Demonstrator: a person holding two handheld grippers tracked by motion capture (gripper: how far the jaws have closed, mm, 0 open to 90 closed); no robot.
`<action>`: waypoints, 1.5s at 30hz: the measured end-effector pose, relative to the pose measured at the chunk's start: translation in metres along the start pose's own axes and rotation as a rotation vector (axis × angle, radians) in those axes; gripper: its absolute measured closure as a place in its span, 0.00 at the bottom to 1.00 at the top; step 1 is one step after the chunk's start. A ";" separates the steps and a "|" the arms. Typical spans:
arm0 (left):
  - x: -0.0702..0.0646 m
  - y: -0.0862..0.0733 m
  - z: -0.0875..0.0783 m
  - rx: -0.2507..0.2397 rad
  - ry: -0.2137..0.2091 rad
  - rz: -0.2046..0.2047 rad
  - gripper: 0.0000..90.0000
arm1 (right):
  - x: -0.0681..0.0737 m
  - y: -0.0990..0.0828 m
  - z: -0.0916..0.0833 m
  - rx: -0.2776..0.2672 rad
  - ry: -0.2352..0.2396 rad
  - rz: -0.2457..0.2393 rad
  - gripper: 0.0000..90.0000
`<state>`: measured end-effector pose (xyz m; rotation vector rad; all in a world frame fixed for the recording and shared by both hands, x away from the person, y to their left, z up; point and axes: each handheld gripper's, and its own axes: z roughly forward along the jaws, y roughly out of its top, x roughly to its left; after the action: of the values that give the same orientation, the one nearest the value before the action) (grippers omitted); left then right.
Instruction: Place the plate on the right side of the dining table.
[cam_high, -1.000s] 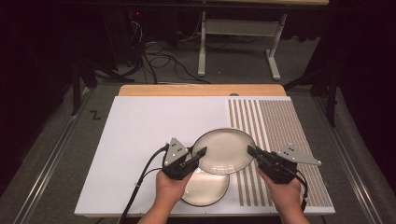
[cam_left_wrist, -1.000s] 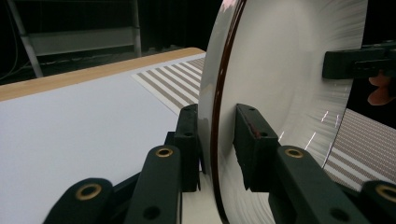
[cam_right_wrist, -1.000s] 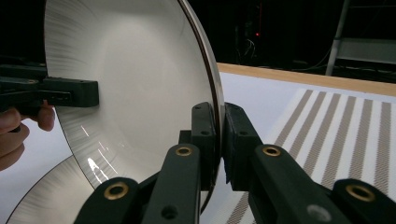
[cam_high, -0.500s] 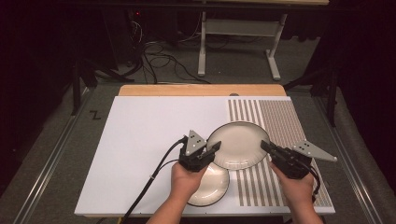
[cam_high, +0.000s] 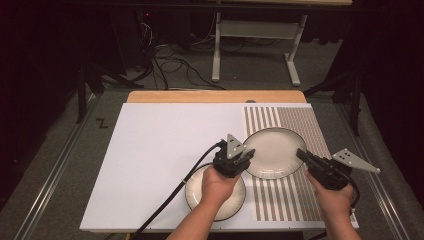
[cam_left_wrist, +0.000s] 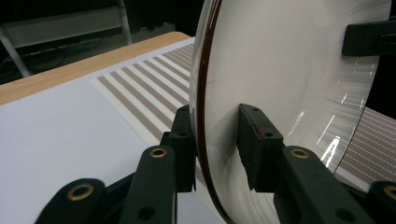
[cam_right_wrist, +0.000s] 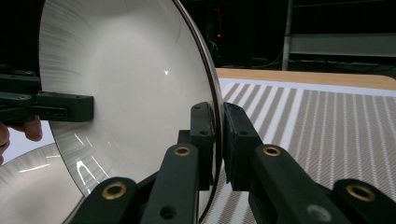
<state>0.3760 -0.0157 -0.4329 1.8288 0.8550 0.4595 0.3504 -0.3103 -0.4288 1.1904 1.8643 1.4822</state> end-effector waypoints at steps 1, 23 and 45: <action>-0.002 0.001 0.004 0.002 -0.001 0.000 0.76 | -0.003 0.000 -0.001 0.000 -0.006 0.004 0.95; -0.023 0.002 0.059 0.075 -0.007 0.009 0.74 | -0.046 -0.015 -0.015 0.027 -0.086 0.017 0.95; -0.029 -0.011 0.081 0.225 0.019 0.008 0.75 | -0.059 -0.039 -0.008 0.063 -0.110 0.047 0.95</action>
<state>0.4057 -0.0864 -0.4733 2.0367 0.9443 0.3987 0.3616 -0.3663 -0.4720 1.3266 1.8332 1.3626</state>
